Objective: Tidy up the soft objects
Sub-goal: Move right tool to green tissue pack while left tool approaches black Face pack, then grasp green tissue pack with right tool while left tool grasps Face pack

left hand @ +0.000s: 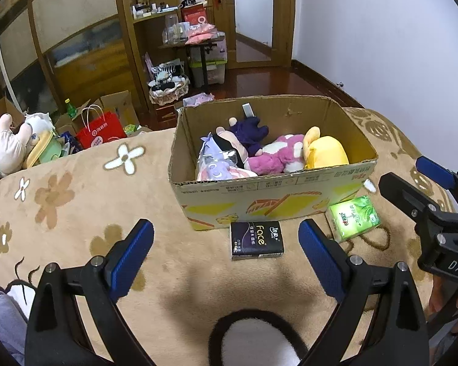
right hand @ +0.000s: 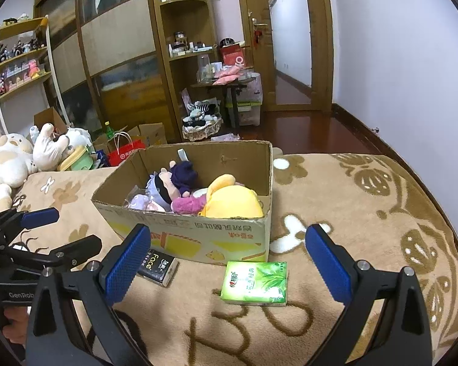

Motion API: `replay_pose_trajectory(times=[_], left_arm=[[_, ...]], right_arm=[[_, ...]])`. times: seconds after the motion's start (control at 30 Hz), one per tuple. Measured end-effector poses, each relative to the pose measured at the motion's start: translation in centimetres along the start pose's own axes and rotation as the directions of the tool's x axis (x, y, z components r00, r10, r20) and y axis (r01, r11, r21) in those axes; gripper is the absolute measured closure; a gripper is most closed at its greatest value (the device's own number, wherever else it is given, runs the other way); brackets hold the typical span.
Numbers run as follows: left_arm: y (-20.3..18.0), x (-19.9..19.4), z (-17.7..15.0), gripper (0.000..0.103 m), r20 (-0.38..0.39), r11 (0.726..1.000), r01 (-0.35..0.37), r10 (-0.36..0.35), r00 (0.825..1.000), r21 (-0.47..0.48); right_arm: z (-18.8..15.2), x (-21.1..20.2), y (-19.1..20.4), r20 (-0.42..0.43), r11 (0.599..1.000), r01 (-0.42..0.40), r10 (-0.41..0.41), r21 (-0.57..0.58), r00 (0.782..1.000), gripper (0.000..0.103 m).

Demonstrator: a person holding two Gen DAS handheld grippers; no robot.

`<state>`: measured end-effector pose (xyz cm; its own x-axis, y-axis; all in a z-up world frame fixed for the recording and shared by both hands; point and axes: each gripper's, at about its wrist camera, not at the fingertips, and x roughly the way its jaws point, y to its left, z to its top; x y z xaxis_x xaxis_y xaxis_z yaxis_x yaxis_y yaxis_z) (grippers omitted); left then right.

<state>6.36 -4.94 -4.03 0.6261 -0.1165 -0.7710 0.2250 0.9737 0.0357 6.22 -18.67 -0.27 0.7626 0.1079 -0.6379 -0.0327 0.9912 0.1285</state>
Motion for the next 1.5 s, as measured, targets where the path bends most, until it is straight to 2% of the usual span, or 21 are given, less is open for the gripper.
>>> replay_pose_trajectory(times=[0.27, 0.77, 1.23, 1.5], left_arm=[[0.2, 1.4, 0.1, 0.008, -0.021, 1.0, -0.013, 0.012, 1.0, -0.014], [-0.5, 4.6, 0.0, 0.008, -0.082, 0.999, 0.03, -0.031, 0.996, -0.011], [-1.2, 8.9, -0.6, 0.008, -0.178, 0.997, 0.071, -0.071, 0.981, -0.007], [-2.0, 11.2, -1.2, 0.008, -0.229, 0.996, 0.088, -0.082, 0.97, 0.014]], right_arm=[[-0.3, 1.4, -0.3, -0.033, 1.0, 0.014, -0.013, 0.02, 0.999, 0.0], [-1.7, 4.3, -0.8, -0.127, 0.999, 0.029, -0.025, 0.034, 0.992, 0.0], [-2.5, 7.2, -2.2, -0.213, 0.995, 0.043, -0.024, 0.088, 0.977, 0.0], [-3.4, 9.3, -3.3, -0.28, 0.99, 0.07, -0.034, 0.122, 0.959, 0.0]])
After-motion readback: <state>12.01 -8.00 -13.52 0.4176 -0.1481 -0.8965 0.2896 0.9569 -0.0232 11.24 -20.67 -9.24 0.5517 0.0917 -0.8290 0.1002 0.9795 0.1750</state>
